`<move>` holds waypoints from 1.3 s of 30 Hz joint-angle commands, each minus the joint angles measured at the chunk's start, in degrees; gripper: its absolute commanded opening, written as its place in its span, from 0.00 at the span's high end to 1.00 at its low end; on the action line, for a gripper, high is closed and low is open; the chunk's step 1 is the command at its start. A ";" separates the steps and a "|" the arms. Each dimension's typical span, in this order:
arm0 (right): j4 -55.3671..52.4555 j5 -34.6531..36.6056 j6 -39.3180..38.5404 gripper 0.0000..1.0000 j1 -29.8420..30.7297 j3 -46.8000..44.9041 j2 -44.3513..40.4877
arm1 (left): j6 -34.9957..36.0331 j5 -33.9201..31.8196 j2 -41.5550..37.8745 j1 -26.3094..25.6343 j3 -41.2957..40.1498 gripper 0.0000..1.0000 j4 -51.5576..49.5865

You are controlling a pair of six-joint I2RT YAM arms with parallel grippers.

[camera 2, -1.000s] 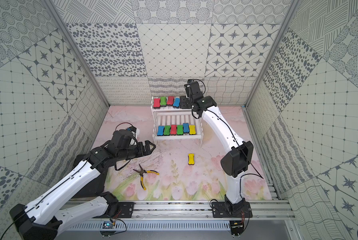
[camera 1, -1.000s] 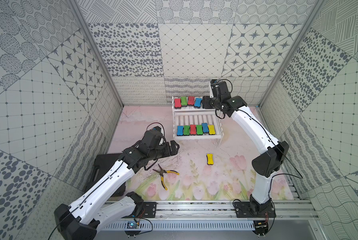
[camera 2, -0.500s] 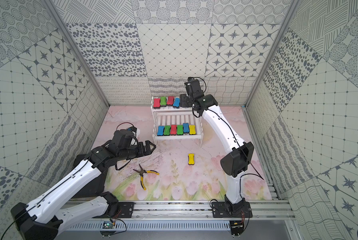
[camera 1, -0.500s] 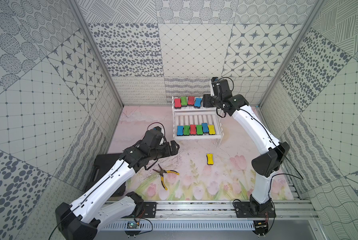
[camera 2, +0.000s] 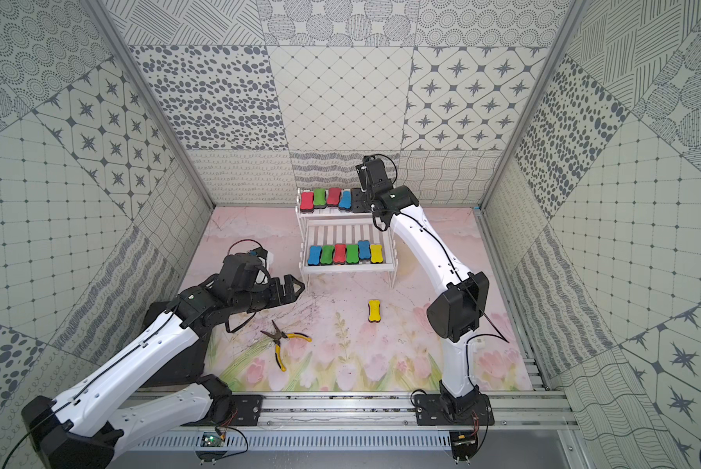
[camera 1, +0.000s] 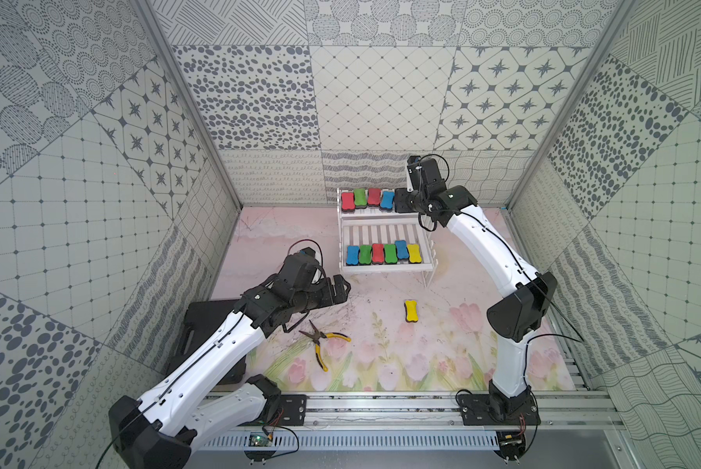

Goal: Remove the whiteboard erasers from the shelf
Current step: Pick up the whiteboard eraser from the shelf, then place the whiteboard eraser at the center of the board.

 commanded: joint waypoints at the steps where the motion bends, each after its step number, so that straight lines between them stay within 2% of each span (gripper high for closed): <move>1: 1.25 0.48 0.18 0.48 0.17 -0.42 0.35 | 1.19 -0.17 0.12 0.24 -0.14 0.01 0.21; 6: 1.87 0.74 0.52 0.59 0.20 -0.49 -1.23 | 1.06 -0.09 0.04 0.31 -0.25 0.01 0.25; 11: 4.52 0.89 1.47 0.61 0.58 -5.79 -7.60 | 0.88 -0.11 -0.45 0.28 -0.52 0.01 0.30; 14: 8.23 0.79 2.47 0.61 1.21 -13.54 -14.16 | 0.77 0.00 -0.79 0.40 -0.75 0.01 0.38; 22: 18.84 0.94 7.89 0.62 5.69 -42.45 -36.29 | 0.27 0.59 -1.80 0.42 -1.27 0.01 0.52; 29: 19.70 6.08 12.76 0.62 14.99 -61.65 -48.23 | 0.25 1.05 -1.60 0.42 -1.34 0.01 0.30; 34: 24.34 9.85 17.61 0.63 22.21 -73.15 -49.30 | 0.14 0.65 -1.64 0.43 -1.75 0.01 0.21; 39: 36.10 7.57 22.88 0.63 23.81 -82.78 -42.30 | 0.09 0.70 -1.64 0.47 -2.26 0.01 0.21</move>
